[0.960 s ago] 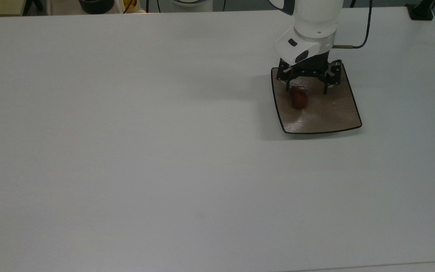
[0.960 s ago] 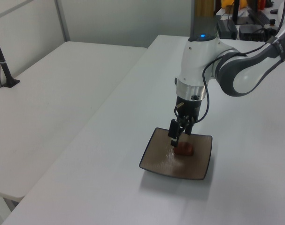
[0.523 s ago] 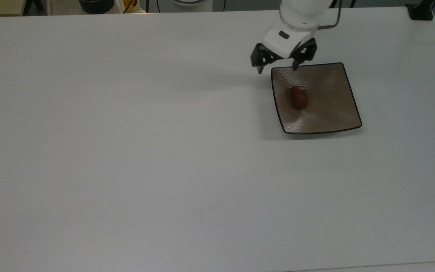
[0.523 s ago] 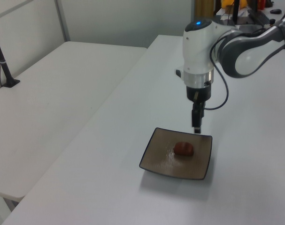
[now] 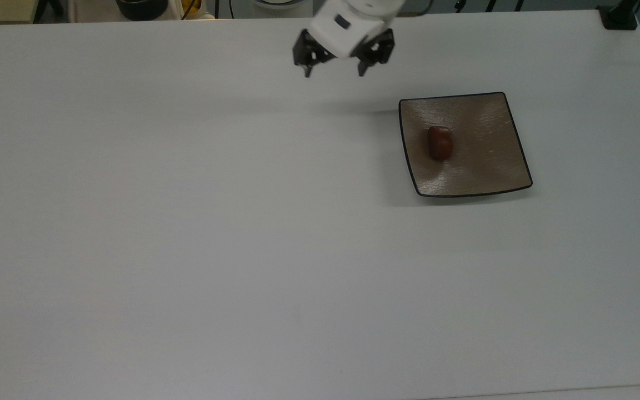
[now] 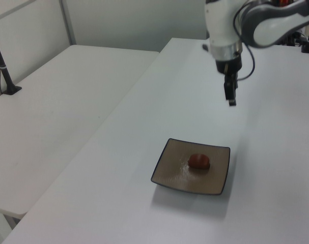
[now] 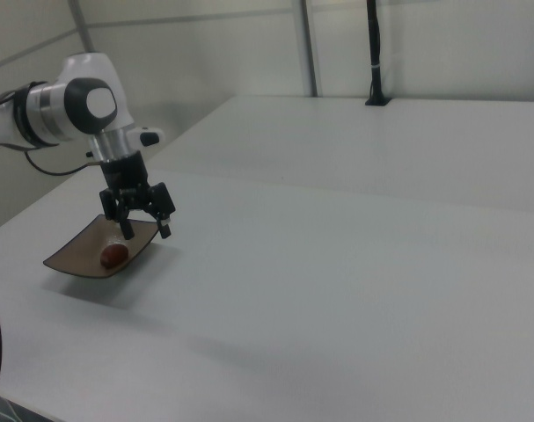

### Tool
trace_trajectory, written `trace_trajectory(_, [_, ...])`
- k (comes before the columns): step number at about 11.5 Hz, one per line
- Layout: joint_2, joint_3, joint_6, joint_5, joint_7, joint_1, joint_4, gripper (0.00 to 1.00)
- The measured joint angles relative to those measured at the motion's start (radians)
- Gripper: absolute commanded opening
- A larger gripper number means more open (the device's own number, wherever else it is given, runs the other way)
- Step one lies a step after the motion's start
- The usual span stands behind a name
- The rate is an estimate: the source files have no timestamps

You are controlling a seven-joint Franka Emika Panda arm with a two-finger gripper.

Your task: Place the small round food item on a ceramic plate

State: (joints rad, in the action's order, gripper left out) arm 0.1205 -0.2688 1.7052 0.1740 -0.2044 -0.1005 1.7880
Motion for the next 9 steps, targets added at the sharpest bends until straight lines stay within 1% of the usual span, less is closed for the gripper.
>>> trace_trajectory(1, [-0.025, 0.024, -0.012, 0.0, 0.004, 0.007, 0.0, 1.0])
trace_trajectory(3, [-0.081, 0.092, -0.019, -0.015, 0.012, 0.014, 0.0, 1.0])
trace_trajectory(4, [-0.104, 0.125, -0.019, -0.043, 0.026, 0.018, 0.001, 1.0])
trace_trajectory(5, [-0.116, 0.145, -0.019, -0.062, 0.046, 0.019, 0.001, 1.0])
trace_trajectory(6, [-0.129, 0.176, -0.019, -0.092, 0.085, 0.022, 0.002, 1.0])
trace_trajectory(9, [-0.144, 0.231, -0.019, -0.147, 0.126, 0.033, 0.002, 1.0])
